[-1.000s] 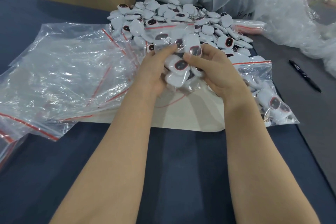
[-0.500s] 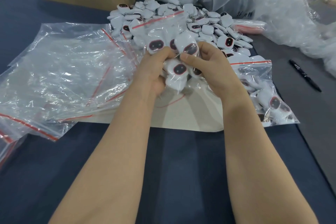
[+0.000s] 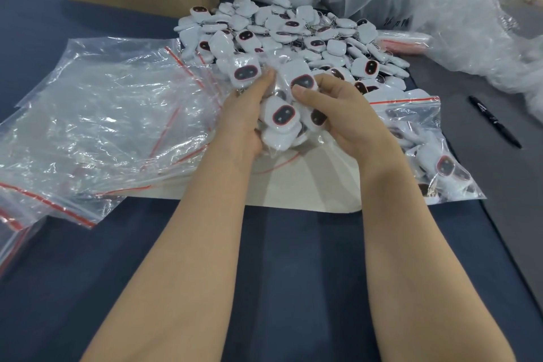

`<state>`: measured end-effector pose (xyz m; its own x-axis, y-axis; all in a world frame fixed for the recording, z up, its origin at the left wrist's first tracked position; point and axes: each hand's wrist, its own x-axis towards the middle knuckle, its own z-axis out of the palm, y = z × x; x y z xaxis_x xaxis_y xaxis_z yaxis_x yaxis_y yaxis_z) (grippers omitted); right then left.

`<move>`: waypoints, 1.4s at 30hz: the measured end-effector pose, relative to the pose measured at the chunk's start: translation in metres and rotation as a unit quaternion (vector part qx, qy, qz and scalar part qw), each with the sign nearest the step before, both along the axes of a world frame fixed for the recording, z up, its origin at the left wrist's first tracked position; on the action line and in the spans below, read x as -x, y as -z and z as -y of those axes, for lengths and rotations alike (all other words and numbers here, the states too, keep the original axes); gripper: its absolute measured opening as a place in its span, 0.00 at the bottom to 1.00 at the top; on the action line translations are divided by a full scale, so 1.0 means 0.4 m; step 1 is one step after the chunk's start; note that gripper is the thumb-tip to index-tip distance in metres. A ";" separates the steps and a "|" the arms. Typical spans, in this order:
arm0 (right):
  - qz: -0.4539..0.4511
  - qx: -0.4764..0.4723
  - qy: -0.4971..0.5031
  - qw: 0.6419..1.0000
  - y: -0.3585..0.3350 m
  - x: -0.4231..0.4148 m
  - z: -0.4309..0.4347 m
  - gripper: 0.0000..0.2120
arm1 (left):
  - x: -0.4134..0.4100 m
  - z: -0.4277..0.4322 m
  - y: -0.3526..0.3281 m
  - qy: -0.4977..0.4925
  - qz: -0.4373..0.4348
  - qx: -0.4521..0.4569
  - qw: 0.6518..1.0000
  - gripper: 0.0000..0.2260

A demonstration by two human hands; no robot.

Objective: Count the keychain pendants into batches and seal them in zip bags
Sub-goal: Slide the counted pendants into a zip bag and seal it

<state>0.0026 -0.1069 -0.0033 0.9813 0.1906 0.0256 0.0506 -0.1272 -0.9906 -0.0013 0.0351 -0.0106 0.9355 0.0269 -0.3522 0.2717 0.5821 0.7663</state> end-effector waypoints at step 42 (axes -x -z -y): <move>0.041 0.024 0.148 0.988 -0.015 0.001 -0.006 0.18 | 0.012 0.045 0.004 0.113 0.012 0.036 0.993 0.04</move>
<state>0.0021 -0.1044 0.0028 0.9892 -0.1007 0.1061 0.0848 -0.1961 -0.9769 -0.0061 0.0172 -0.0121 0.9227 -0.2090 -0.3238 0.3843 0.5617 0.7326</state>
